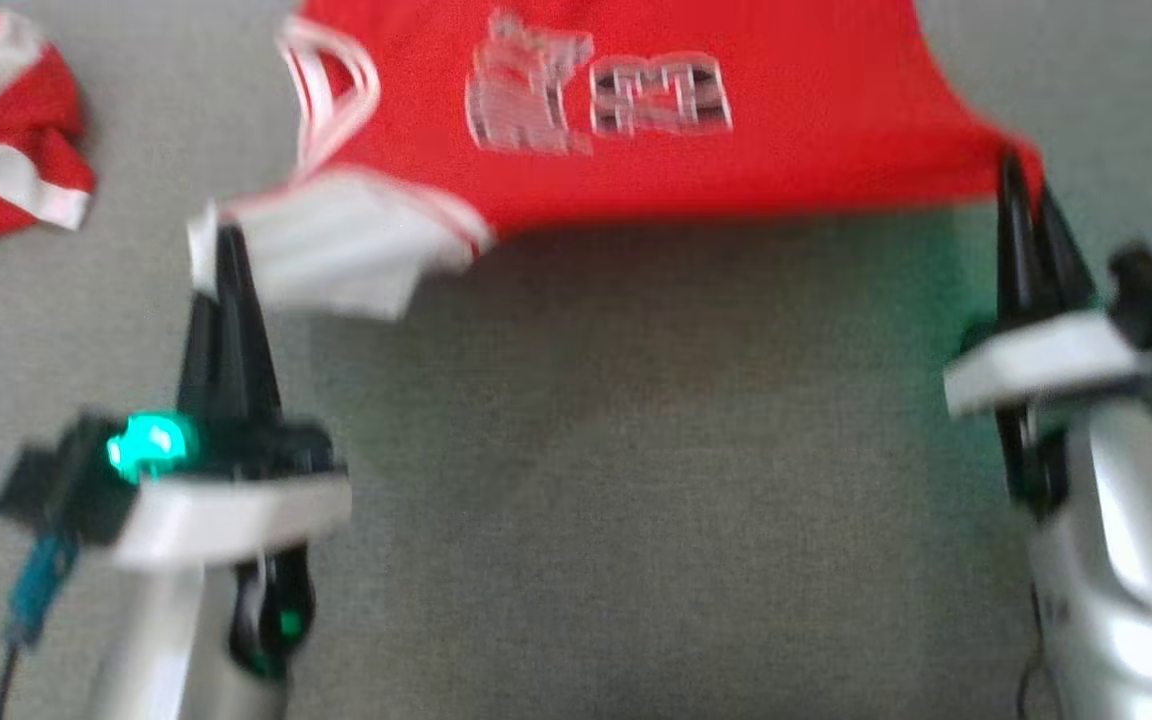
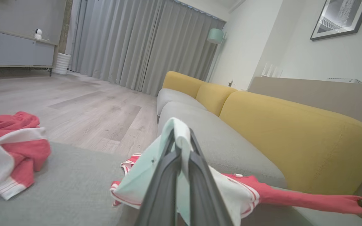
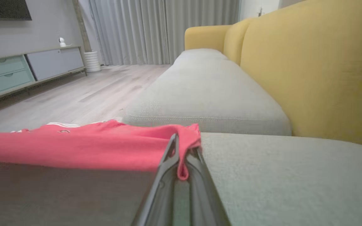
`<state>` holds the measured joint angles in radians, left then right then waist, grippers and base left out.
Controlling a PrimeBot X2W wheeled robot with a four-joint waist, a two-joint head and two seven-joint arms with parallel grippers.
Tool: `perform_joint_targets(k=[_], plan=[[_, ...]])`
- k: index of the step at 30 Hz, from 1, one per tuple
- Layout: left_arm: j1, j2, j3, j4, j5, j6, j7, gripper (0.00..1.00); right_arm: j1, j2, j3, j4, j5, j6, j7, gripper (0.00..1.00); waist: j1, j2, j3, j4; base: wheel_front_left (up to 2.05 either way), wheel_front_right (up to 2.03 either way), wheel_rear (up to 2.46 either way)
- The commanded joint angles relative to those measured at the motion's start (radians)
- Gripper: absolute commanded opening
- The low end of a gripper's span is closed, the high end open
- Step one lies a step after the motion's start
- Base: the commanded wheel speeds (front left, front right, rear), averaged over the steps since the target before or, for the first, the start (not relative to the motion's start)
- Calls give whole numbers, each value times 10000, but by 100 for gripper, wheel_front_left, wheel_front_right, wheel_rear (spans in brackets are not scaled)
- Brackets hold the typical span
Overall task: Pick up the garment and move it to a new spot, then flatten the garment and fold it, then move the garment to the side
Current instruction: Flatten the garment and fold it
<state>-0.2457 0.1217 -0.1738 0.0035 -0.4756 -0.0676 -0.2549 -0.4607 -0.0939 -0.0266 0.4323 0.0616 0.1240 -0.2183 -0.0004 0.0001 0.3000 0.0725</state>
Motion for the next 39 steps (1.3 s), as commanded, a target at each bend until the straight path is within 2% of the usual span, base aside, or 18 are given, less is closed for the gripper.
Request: perform_joint_targets(k=[1,9,14,18,26,32,39], plan=[[278,239,295,-613,16,109,19,0,418,169,76,-808,70,67,145,0,4,-1,-655,149,0,0,0],[3262,455,-152,-2449,303,775,882,0,4096,397,-252,-4370,38,67,1979,0,4,-1,-1503,212,0,0,0],[4113,608,-345,-2877,247,964,1537,0,5211,429,-302,-5491,-33,67,3259,0,4,-1,-1578,176,0,0,0],[4073,634,-400,-2472,83,919,1773,0,5372,433,-267,-5334,87,67,3716,0,4,-1,-1575,149,0,0,0],[3163,599,-580,-951,-176,503,1884,0,4853,435,-154,-3960,275,67,3858,0,4,-1,-1432,137,0,0,0],[1329,768,-926,123,138,51,2062,0,3717,435,54,-2959,265,67,4360,0,4,-1,-1093,118,0,0,0],[-1422,1119,-1281,1718,195,-370,2942,0,2011,436,155,-2460,41,67,5462,0,4,-1,-680,3,0,0,0]])
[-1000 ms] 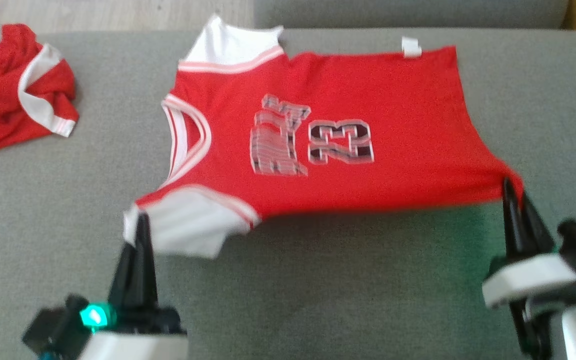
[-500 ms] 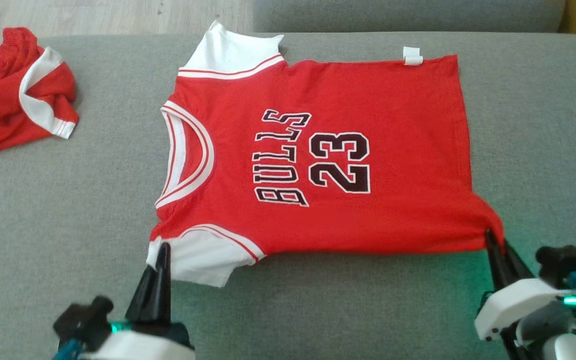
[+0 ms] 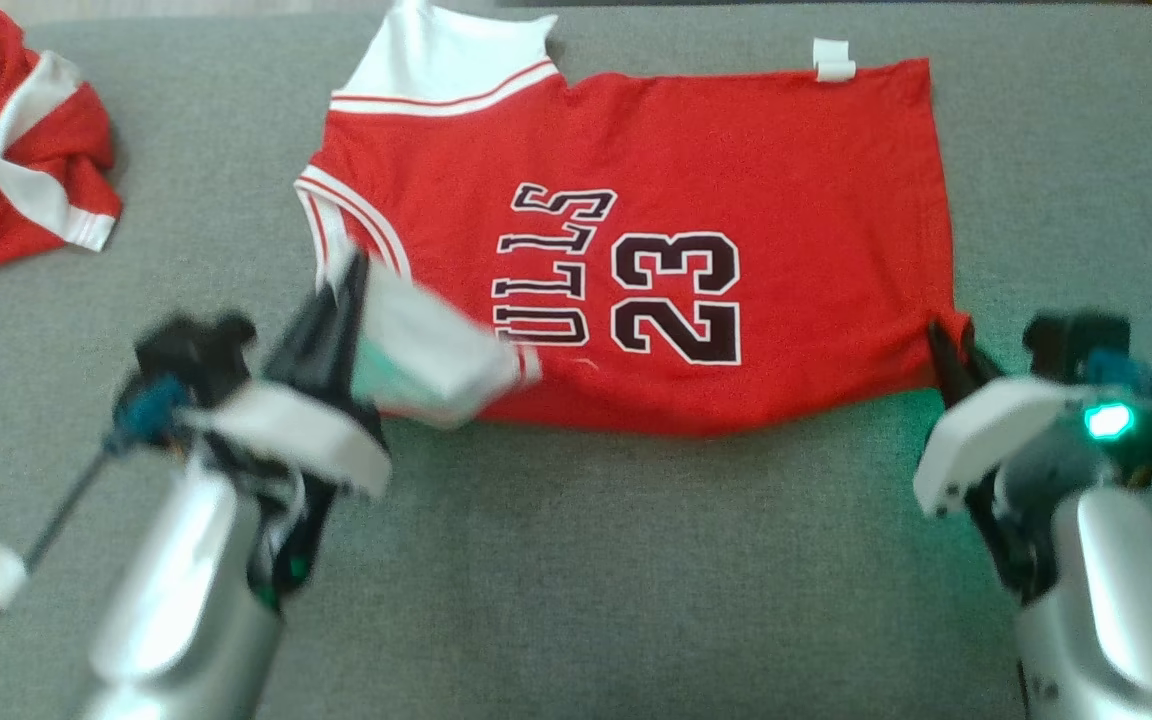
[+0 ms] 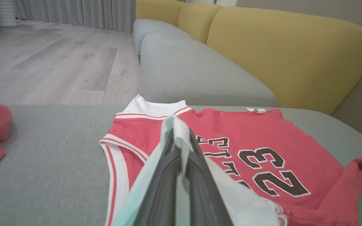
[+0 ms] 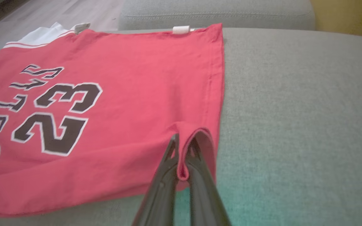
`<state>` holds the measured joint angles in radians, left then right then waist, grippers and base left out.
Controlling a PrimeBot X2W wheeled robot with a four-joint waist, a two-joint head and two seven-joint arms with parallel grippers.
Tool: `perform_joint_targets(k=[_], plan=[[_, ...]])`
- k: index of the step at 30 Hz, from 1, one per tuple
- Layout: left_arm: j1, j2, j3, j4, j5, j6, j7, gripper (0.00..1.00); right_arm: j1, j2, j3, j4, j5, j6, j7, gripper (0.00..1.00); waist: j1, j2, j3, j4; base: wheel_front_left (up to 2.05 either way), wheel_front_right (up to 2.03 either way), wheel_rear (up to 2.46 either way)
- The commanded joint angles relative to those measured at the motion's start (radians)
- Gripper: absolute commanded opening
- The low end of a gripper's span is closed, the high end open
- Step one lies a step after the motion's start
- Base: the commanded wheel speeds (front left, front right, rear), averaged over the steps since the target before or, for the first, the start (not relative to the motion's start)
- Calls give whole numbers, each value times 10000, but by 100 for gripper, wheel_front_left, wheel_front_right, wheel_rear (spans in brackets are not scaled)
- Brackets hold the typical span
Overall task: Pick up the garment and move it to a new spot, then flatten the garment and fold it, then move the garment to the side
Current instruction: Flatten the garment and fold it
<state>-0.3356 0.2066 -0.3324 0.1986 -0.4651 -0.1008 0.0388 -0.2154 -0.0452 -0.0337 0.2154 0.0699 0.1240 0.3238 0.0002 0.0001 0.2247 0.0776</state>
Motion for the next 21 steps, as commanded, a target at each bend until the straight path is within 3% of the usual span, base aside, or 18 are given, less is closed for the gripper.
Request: perform_joint_targets(k=[1,7,14,16,17,18,21], plan=[[-890,307,303,0,89,-69,21,0,-687,-51,197,-209,-94,67,135,0,-2,-1,135,-74,0,0,0],[-2812,406,63,1712,110,-209,-116,0,-1865,-51,30,509,-187,67,348,0,-2,-1,487,-181,0,0,0],[-3624,316,-246,2970,-14,-265,-620,0,-2335,-51,103,1073,-34,67,123,0,-2,-1,722,-262,0,0,0],[-3718,273,-279,3222,-89,-271,-794,0,-2446,-51,74,1118,97,67,-221,74,-2,-1,744,-268,0,0,0],[-3751,259,-286,3301,-106,-274,-945,24,-2488,-51,75,1132,168,67,-406,100,-2,-1,745,-268,0,0,0],[-3770,248,-290,3356,-114,-276,-1130,96,-2511,-51,127,1143,246,67,-571,100,-2,-1,739,-264,0,0,0],[-3705,191,-262,3439,-220,-280,-1588,100,-2473,-51,119,1063,417,67,-1135,100,-2,-1,668,-235,0,0,0]])
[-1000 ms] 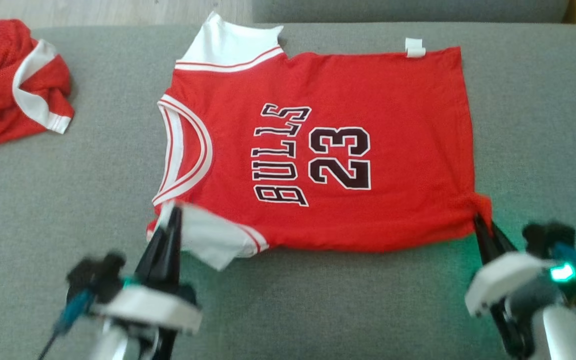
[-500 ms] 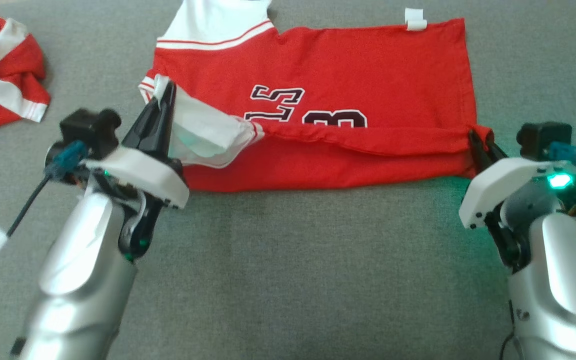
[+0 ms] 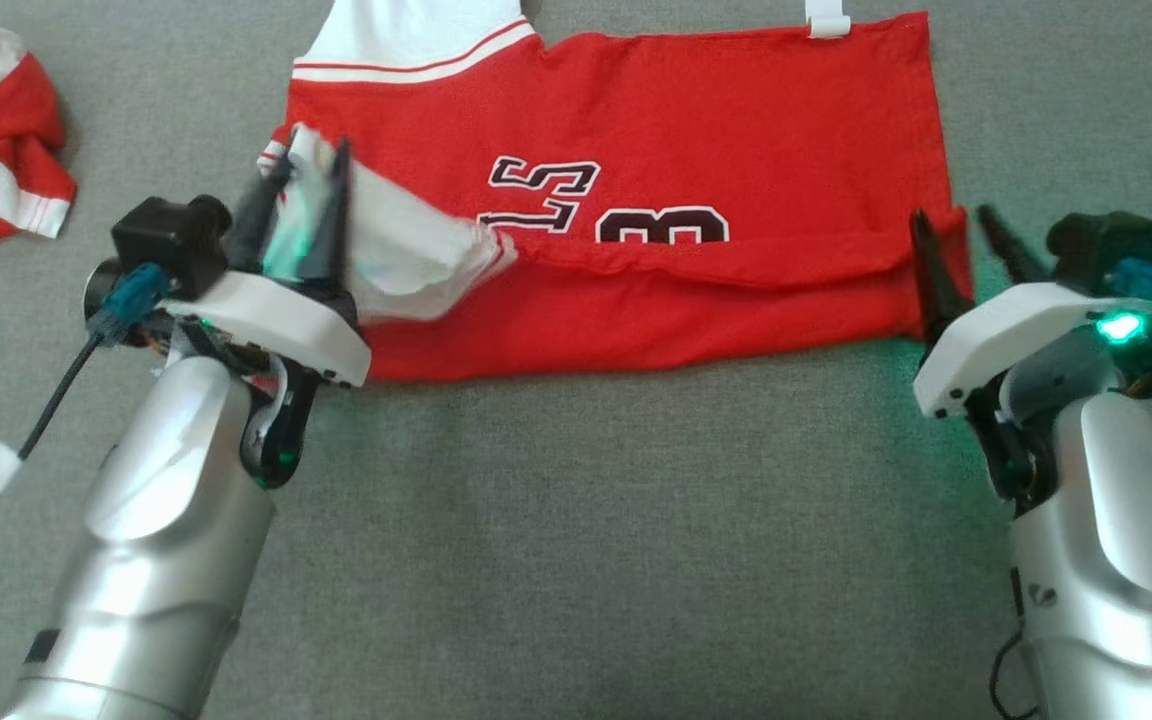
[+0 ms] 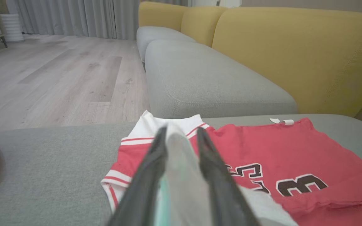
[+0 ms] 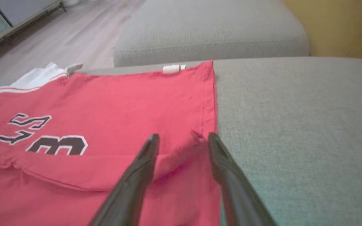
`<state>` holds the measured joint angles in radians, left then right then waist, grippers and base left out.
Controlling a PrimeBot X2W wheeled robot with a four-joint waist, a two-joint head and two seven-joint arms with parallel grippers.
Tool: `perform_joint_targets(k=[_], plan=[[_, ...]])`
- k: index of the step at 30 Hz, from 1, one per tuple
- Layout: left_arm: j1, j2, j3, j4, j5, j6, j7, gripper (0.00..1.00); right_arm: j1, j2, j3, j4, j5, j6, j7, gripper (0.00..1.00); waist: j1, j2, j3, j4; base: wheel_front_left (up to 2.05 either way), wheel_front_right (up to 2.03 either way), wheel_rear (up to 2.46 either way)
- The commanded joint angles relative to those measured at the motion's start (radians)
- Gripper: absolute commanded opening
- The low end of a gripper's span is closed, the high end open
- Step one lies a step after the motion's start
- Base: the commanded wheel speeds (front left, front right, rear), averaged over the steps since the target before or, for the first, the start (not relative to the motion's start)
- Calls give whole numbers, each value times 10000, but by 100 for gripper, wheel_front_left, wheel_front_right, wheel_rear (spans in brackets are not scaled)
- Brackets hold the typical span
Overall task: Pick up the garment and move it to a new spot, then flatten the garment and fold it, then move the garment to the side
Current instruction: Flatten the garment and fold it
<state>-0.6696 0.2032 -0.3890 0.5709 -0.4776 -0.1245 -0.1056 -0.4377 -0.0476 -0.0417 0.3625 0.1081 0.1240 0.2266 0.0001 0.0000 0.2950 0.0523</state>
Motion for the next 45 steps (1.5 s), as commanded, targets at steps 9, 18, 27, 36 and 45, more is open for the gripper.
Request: perform_joint_targets(k=[9,18,27,36,45], plan=[[1059,78,513,-1264,-773,69,-756,100,794,-26,-150,-1318,182,67,-1118,100,-1,0,-364,169,0,0,0],[3399,112,1054,-2401,-1653,1179,61,100,2434,-26,-254,-2593,191,67,-1313,100,-1,0,-554,306,0,0,0],[3466,-175,1566,-2055,-2559,1745,855,100,2510,-26,-23,-3008,241,67,-1089,100,-1,0,-169,34,0,0,0],[3033,-393,1762,-1398,-2988,1867,1110,46,2183,-26,-171,-2618,222,67,-934,100,-1,0,196,-92,0,0,0],[2994,-449,1726,-1474,-2983,1622,651,0,1598,-26,-231,-1074,498,67,-581,100,-1,0,242,116,0,0,0]])
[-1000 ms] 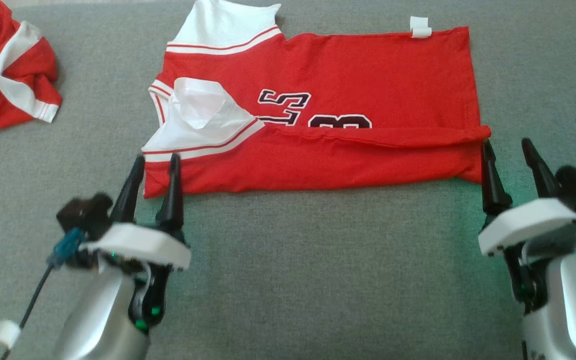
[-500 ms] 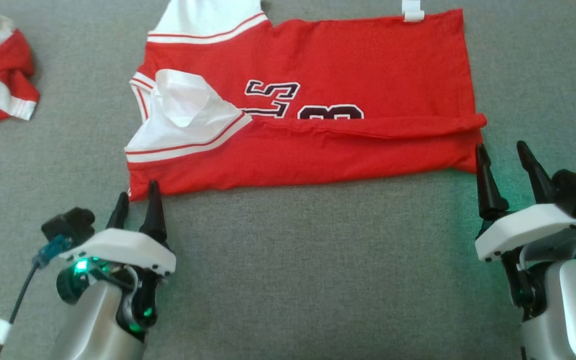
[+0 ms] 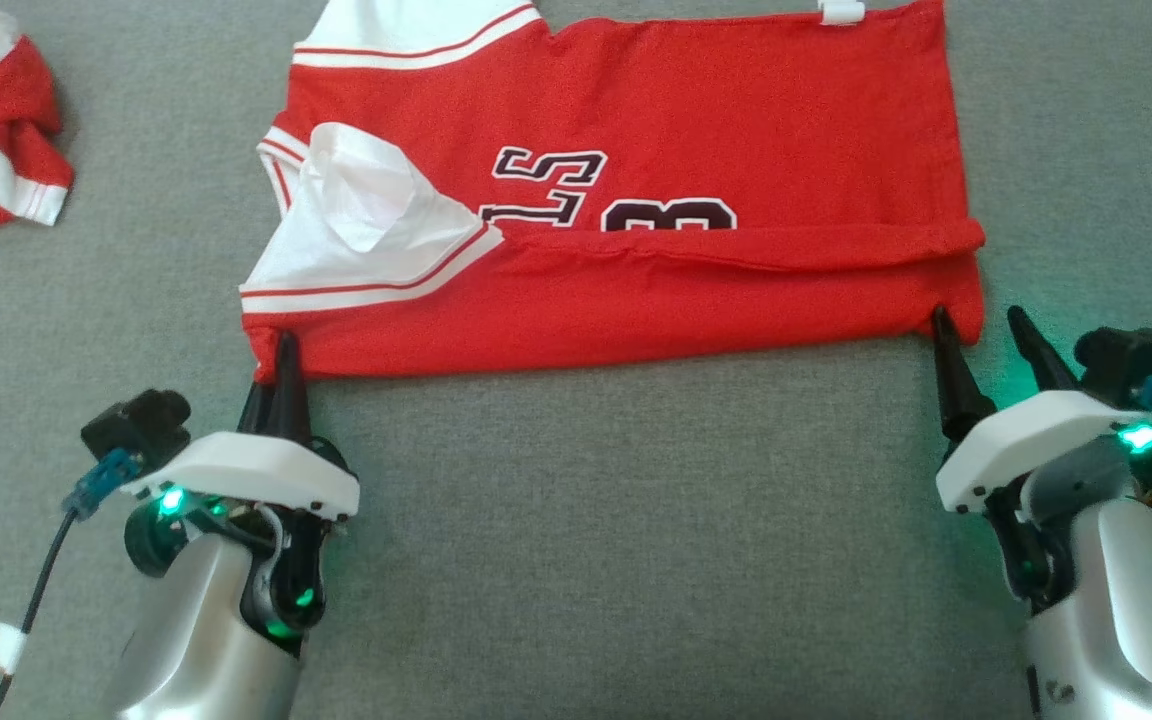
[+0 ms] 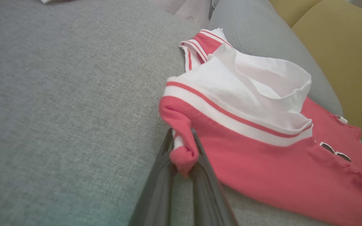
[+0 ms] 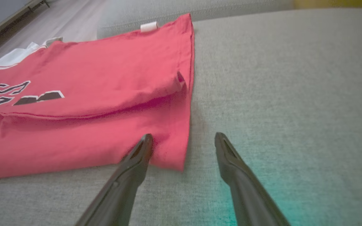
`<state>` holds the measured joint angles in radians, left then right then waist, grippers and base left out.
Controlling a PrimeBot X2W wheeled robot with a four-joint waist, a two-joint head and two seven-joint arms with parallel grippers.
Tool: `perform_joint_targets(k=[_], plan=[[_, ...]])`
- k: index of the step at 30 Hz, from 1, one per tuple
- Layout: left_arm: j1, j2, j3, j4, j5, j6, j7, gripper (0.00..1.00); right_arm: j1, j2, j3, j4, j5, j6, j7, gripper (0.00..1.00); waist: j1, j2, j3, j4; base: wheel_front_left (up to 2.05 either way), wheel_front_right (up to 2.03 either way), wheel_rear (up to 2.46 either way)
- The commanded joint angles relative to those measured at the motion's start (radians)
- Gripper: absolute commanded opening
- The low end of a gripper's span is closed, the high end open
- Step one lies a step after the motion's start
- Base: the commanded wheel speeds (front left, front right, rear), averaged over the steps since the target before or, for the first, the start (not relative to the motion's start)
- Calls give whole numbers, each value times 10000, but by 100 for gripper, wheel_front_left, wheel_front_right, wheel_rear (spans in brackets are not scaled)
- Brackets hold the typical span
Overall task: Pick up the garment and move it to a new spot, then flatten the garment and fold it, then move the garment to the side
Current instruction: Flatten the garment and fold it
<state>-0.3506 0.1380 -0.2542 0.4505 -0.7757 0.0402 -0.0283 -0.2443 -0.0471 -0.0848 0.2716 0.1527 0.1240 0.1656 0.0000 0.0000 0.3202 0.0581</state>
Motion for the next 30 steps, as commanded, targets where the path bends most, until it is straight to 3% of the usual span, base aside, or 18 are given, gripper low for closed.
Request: perform_joint_targets(k=[1,2,3,4,6,12,18,25,30], plan=[[-182,193,360,-280,1,-38,-140,0,-425,-32,197,45,10,67,72,100,0,0,-14,95,0,0,0],[-169,175,332,-286,3,-56,-153,0,-509,-32,189,239,-39,67,102,93,0,0,-23,139,0,0,0],[-157,158,312,-287,1,-69,-168,0,-593,-32,194,430,-16,67,138,72,0,0,-34,171,0,0,0],[-147,138,294,-285,-2,-79,-185,0,-671,-32,231,601,35,67,177,37,0,0,-48,204,0,0,0],[-123,94,272,-292,-10,-109,-266,0,-807,-32,298,845,146,67,218,0,0,0,-87,258,0,0,0],[-85,156,273,-564,36,-212,-522,0,-1141,-32,280,832,549,67,113,0,0,0,-299,276,0,0,0],[122,495,240,-1746,140,-244,-450,0,-1213,-32,-40,-18,277,67,687,0,0,0,-677,253,0,0,0],[1663,888,-33,-3873,88,12,242,0,47,-32,-311,-1509,285,67,1883,0,0,0,-919,269,0,0,0],[3085,838,-154,-4744,-119,311,379,0,1326,-32,-435,-2558,400,67,2442,0,0,0,-961,235,0,0,0]])
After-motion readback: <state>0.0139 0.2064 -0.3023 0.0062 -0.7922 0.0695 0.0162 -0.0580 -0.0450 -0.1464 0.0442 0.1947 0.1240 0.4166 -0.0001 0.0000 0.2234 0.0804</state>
